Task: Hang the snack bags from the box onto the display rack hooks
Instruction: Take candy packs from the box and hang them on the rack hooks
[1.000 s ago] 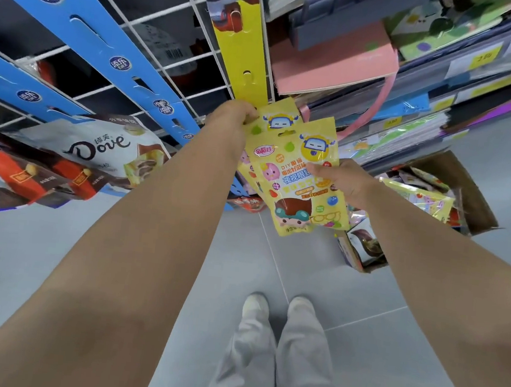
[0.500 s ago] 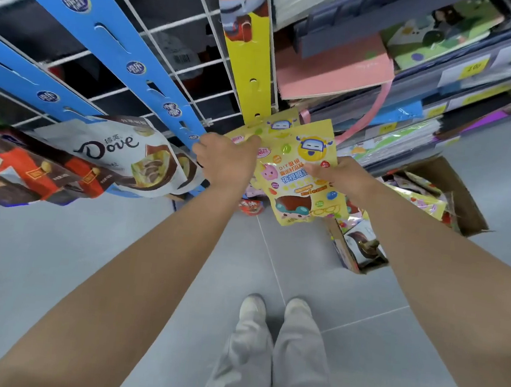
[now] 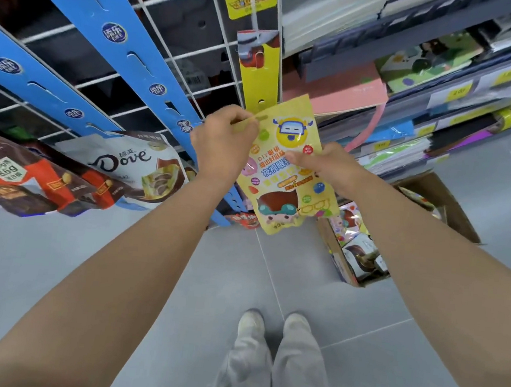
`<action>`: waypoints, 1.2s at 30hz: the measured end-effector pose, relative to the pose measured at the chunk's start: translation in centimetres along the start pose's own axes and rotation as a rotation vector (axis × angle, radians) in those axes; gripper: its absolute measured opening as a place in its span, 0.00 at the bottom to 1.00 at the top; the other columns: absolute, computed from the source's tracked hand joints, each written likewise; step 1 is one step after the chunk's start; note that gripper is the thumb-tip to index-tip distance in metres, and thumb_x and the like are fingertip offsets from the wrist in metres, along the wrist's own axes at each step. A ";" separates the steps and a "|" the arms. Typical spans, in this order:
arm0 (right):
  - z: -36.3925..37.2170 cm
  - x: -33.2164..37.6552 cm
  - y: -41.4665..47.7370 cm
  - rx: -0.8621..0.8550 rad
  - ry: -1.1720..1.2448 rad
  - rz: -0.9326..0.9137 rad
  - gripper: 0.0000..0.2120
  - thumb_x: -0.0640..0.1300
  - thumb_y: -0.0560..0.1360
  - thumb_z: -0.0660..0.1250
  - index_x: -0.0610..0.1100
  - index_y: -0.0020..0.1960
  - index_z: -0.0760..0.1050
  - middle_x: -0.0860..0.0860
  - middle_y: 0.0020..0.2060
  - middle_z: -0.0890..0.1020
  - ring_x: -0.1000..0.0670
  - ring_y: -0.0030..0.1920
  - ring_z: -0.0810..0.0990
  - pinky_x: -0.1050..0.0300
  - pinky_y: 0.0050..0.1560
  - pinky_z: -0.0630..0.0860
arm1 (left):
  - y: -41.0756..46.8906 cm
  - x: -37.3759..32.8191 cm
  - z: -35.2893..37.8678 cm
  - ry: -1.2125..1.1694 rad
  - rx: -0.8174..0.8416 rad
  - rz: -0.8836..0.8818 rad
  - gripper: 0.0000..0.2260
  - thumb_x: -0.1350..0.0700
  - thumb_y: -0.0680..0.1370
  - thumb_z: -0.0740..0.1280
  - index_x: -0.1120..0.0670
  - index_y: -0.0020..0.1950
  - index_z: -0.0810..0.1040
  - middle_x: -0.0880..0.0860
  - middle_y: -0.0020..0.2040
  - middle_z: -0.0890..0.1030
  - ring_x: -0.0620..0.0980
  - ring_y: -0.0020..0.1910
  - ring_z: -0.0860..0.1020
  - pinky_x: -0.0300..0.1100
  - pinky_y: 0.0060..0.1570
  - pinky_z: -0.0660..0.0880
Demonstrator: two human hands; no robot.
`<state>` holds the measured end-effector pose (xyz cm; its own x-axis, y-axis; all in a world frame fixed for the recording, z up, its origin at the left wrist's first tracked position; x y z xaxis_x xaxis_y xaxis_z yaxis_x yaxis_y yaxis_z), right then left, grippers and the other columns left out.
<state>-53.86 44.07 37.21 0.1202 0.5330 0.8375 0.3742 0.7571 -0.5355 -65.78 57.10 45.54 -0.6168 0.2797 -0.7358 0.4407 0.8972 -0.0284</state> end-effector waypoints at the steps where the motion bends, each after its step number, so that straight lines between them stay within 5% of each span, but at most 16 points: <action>1: 0.2 0.2 -0.1 0.001 0.037 -0.013 0.09 0.50 0.72 0.71 0.45 0.47 0.81 0.49 0.47 0.84 0.49 0.48 0.83 0.49 0.59 0.77 | 0.2 0.2 -0.1 -0.028 -0.014 -0.014 0.07 0.54 0.74 0.67 0.46 0.35 0.77 0.39 0.33 0.76 0.44 0.41 0.77 0.51 0.57 0.73; 4: 0.0 0.2 -0.3 -0.034 0.143 -0.040 0.06 0.46 0.73 0.70 0.45 0.48 0.81 0.48 0.46 0.84 0.48 0.46 0.83 0.48 0.57 0.78 | 0.2 0.8 -0.2 -0.067 -0.053 -0.062 0.12 0.55 0.73 0.67 0.42 0.32 0.71 0.38 0.32 0.75 0.44 0.38 0.76 0.54 0.52 0.75; 10: -2.3 -2.1 -0.5 -0.196 0.289 -0.059 0.06 0.44 0.75 0.68 0.41 0.45 0.80 0.40 0.47 0.83 0.41 0.50 0.81 0.42 0.59 0.76 | -0.7 -0.6 -0.6 -0.050 -0.159 0.040 0.04 0.52 0.73 0.66 0.45 0.38 0.77 0.39 0.32 0.76 0.41 0.35 0.75 0.53 0.55 0.73; 14: -2.8 -2.0 -0.4 -0.240 0.292 -0.090 0.10 0.44 0.75 0.67 0.38 0.49 0.80 0.46 0.44 0.83 0.47 0.46 0.82 0.51 0.53 0.79 | -0.7 -2.0 -0.7 0.023 -0.198 0.081 0.09 0.51 0.76 0.66 0.49 0.53 0.81 0.43 0.48 0.82 0.42 0.49 0.78 0.42 0.63 0.64; 17: -3.0 -1.6 -0.3 -0.280 0.291 -0.113 0.11 0.44 0.76 0.67 0.37 0.51 0.81 0.51 0.40 0.84 0.53 0.40 0.82 0.60 0.46 0.80 | -0.1 -1.9 -0.1 0.102 -0.169 0.058 0.10 0.50 0.77 0.63 0.47 0.56 0.81 0.44 0.52 0.82 0.41 0.52 0.76 0.37 0.53 0.54; 25: -3.1 -2.0 0.4 -0.329 0.351 -0.074 0.10 0.44 0.76 0.67 0.37 0.49 0.81 0.58 0.29 0.83 0.60 0.32 0.82 0.66 0.37 0.80 | 0.6 -1.7 0.3 0.105 -0.167 -0.013 0.07 0.49 0.77 0.63 0.48 0.49 0.81 0.45 0.49 0.81 0.46 0.51 0.76 0.43 0.58 0.59; 33: -2.9 -1.8 0.9 -0.343 0.336 -0.015 0.09 0.46 0.75 0.67 0.42 0.41 0.80 0.54 0.34 0.83 0.53 0.37 0.81 0.57 0.45 0.79 | 0.7 1.0 1.6 -0.167 -0.085 -0.413 0.09 0.46 0.69 0.66 0.46 0.31 0.75 0.44 0.40 0.80 0.54 0.57 0.77 0.54 0.62 0.63; 36: -2.8 -1.7 1.1 -0.360 0.338 0.000 0.10 0.46 0.75 0.68 0.46 0.36 0.78 0.55 0.31 0.82 0.54 0.35 0.80 0.60 0.42 0.78 | 0.2 0.4 1.5 -0.110 -0.088 -0.418 0.04 0.48 0.73 0.64 0.46 0.39 0.75 0.47 0.50 0.78 0.52 0.61 0.69 0.51 0.62 0.63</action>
<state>-51.07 42.94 35.54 0.3895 0.3357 0.8577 0.6609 0.5467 -0.5141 -64.96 56.89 44.25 -0.6554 -0.1473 -0.7408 0.1080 0.9524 -0.2850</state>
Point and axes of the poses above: each hand's wrist, its own y-axis towards the middle knuckle, its own z-axis out of the palm, x = y × z, the point moved 9 cm from there along y, towards the middle knuckle
